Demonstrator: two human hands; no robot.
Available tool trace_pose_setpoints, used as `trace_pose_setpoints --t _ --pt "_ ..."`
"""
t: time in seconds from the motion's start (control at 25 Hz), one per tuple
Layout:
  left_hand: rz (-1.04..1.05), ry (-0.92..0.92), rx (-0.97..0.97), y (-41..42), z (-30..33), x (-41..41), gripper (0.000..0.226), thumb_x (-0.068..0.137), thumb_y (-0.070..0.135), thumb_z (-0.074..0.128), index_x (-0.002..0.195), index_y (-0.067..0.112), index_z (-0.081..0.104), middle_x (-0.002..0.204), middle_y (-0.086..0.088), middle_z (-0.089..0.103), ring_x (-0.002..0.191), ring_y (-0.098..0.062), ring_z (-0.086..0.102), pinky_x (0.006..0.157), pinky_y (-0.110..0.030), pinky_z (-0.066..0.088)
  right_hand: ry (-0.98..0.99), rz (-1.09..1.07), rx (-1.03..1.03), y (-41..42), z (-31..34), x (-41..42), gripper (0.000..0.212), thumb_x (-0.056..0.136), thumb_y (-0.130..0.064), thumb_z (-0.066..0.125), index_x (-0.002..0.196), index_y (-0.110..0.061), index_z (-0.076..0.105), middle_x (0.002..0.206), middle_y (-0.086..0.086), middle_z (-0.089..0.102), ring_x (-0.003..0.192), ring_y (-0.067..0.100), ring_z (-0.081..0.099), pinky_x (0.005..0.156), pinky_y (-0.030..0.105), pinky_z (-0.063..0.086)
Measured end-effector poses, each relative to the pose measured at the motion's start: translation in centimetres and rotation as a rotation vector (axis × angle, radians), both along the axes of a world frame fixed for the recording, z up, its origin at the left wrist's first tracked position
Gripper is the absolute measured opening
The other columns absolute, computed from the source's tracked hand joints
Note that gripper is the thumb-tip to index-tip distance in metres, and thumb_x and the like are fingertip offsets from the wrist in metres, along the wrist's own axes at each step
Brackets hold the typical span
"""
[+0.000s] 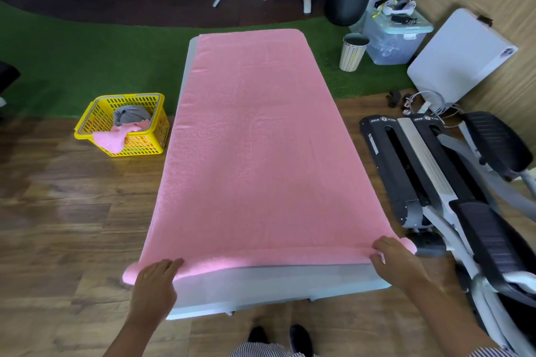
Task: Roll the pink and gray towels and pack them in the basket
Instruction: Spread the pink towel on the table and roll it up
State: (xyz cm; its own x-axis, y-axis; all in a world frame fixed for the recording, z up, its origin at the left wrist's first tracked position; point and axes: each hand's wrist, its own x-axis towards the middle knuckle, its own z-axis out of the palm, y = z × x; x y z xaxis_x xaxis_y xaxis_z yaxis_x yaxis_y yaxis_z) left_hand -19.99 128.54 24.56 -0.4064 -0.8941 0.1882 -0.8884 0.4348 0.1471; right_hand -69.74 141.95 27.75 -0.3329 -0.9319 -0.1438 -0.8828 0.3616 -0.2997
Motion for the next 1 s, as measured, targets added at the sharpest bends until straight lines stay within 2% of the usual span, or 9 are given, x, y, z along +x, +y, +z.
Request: trace_pose_setpoints --t 0.12,0.2,0.28,0.36,0.44,0.56,0.72,0.84,1.0 --pt "0.025 0.028 -0.055 0.2 -0.1 0.5 0.049 0.065 -0.004 0.036 0.102 0.008 0.065 0.092 -0.01 0.066 0.082 -0.033 0.063 0.073 -0.049 0.054 0.028 0.025 -0.031 0.0 -0.1 -0.3 0.014 0.074 -0.007 0.065 0.087 -0.006 0.068 0.085 0.005 0.064 0.081 0.026 0.061 0.07 0.038 0.054" --pt "0.122 0.078 -0.09 0.5 0.4 0.0 0.032 0.075 -0.002 0.049 0.101 0.007 0.065 0.098 -0.014 0.066 0.091 -0.033 0.058 0.081 -0.053 0.05 0.061 0.048 -0.073 -0.1 -0.4 -0.4 0.026 0.069 0.002 0.07 0.094 -0.005 0.066 0.092 0.006 0.064 0.084 0.026 0.061 0.074 0.039 0.055" --pt "0.151 0.118 -0.129 0.8 1.0 -0.6 0.02 0.084 0.011 0.05 0.094 0.006 0.067 0.097 -0.015 0.067 0.087 -0.034 0.062 0.074 -0.052 0.052 0.063 0.057 -0.103 -0.1 -0.8 -0.7 0.025 0.071 0.006 0.068 0.091 -0.009 0.066 0.093 0.005 0.063 0.087 0.026 0.061 0.075 0.039 0.054" --pt "0.121 0.146 -0.116 1.1 1.1 -0.6 0.029 0.086 0.02 0.045 0.092 0.005 0.07 0.097 -0.012 0.068 0.085 -0.032 0.065 0.067 -0.048 0.055 0.014 0.013 -0.093 0.1 -0.9 -0.7 0.022 0.076 0.005 0.064 0.092 -0.008 0.069 0.096 0.005 0.064 0.095 0.028 0.061 0.081 0.04 0.052" --pt "0.089 0.127 -0.08 1.0 1.1 -0.1 0.039 0.079 0.026 0.042 0.099 0.006 0.069 0.101 -0.009 0.067 0.089 -0.029 0.064 0.063 -0.045 0.056 -0.039 -0.013 -0.076 0.2 -0.9 -0.5 0.027 0.078 0.003 0.062 0.103 -0.005 0.068 0.107 0.007 0.063 0.107 0.026 0.056 0.096 0.036 0.043" --pt "0.06 0.066 -0.086 0.8 1.3 0.2 0.044 0.072 0.015 0.036 0.102 0.007 0.067 0.1 -0.009 0.067 0.084 -0.03 0.067 0.061 -0.042 0.057 -0.075 0.006 -0.009 -0.1 -0.7 -0.7 0.039 0.078 0.006 0.057 0.116 -0.004 0.061 0.119 0.007 0.058 0.117 0.024 0.048 0.104 0.026 0.029" --pt "0.058 0.032 -0.089 0.5 2.3 1.4 0.039 0.072 0.013 0.034 0.1 0.016 0.061 0.091 -0.008 0.07 0.068 -0.029 0.067 0.048 -0.037 0.054 -0.075 0.024 0.0 -0.4 -0.6 -0.6 0.036 0.078 0.009 0.056 0.111 -0.004 0.064 0.114 0.009 0.062 0.112 0.026 0.053 0.102 0.031 0.036" --pt "0.071 0.03 -0.124 1.0 1.9 3.9 0.036 0.075 0.018 0.037 0.1 0.016 0.063 0.092 -0.01 0.07 0.069 -0.033 0.067 0.052 -0.043 0.055 -0.081 0.111 -0.073 -0.3 -1.3 0.6 0.035 0.071 0.012 0.063 0.102 -0.004 0.068 0.102 0.009 0.066 0.098 0.028 0.061 0.094 0.035 0.045" --pt "0.089 0.045 -0.177 1.6 1.6 4.1 0.037 0.078 0.022 0.04 0.091 0.009 0.072 0.085 -0.014 0.071 0.063 -0.035 0.067 0.052 -0.045 0.054 -0.092 0.117 -0.097 0.1 -1.6 1.0 0.038 0.069 0.012 0.064 0.102 -0.005 0.068 0.101 0.008 0.066 0.096 0.025 0.062 0.091 0.03 0.043"
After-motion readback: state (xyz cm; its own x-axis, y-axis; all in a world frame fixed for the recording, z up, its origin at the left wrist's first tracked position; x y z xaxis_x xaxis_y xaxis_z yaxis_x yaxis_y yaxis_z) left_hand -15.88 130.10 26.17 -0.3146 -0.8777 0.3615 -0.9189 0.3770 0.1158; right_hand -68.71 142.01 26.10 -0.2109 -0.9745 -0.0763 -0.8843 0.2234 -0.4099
